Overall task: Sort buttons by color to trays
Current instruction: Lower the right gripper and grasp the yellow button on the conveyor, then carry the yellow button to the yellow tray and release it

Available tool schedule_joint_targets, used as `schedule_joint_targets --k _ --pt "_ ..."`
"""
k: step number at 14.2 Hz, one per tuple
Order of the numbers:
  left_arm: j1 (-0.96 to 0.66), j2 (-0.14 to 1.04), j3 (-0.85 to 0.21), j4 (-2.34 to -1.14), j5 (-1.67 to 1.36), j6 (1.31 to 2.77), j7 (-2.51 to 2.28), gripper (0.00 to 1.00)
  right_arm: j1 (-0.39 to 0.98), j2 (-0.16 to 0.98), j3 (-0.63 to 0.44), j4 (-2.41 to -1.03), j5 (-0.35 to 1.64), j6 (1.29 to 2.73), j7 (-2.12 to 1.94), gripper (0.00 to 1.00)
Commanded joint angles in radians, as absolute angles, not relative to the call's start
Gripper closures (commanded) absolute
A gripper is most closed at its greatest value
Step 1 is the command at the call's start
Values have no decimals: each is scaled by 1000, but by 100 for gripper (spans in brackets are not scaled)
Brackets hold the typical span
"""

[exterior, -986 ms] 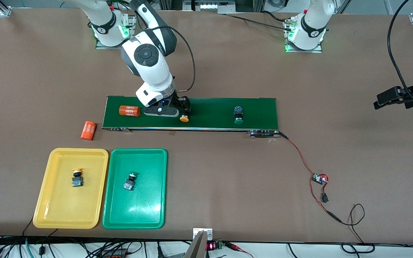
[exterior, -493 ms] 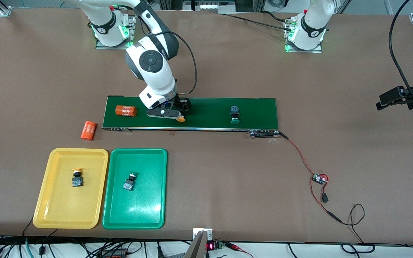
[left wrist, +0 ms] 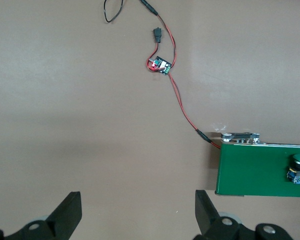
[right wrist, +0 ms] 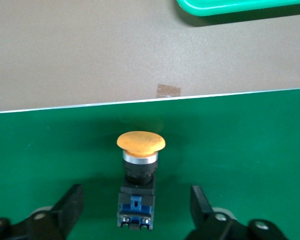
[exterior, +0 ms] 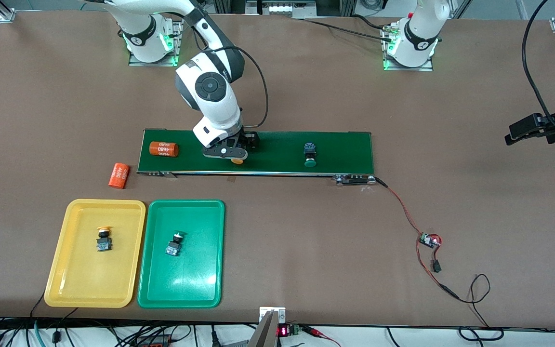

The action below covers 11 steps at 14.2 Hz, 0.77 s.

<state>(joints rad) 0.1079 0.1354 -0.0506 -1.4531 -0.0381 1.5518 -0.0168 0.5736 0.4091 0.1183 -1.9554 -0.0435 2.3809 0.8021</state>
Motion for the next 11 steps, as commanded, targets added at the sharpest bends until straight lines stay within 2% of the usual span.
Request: schedule_joint_targets --k 1,3,5,9,10,11 --pt "112 101 -55 -1489 -20 1559 -3 0 584 433 117 -1936 -55 2375 810 27" --pt "114 101 -55 -1489 -20 1559 -3 0 588 439 115 -1936 -57 2375 804 42" --pt "124 103 -55 -1491 -20 1557 -3 0 588 446 115 -1937 -58 2375 804 53" --pt "133 104 -55 -1491 -18 1548 -3 0 586 449 115 -1925 -66 2375 793 92" --pt "133 103 -55 -1491 -18 1542 -3 0 580 449 115 -1910 -66 2369 790 97" --pt "133 103 -55 -1491 -18 1534 -3 0 571 440 112 -1899 -66 2347 788 98"
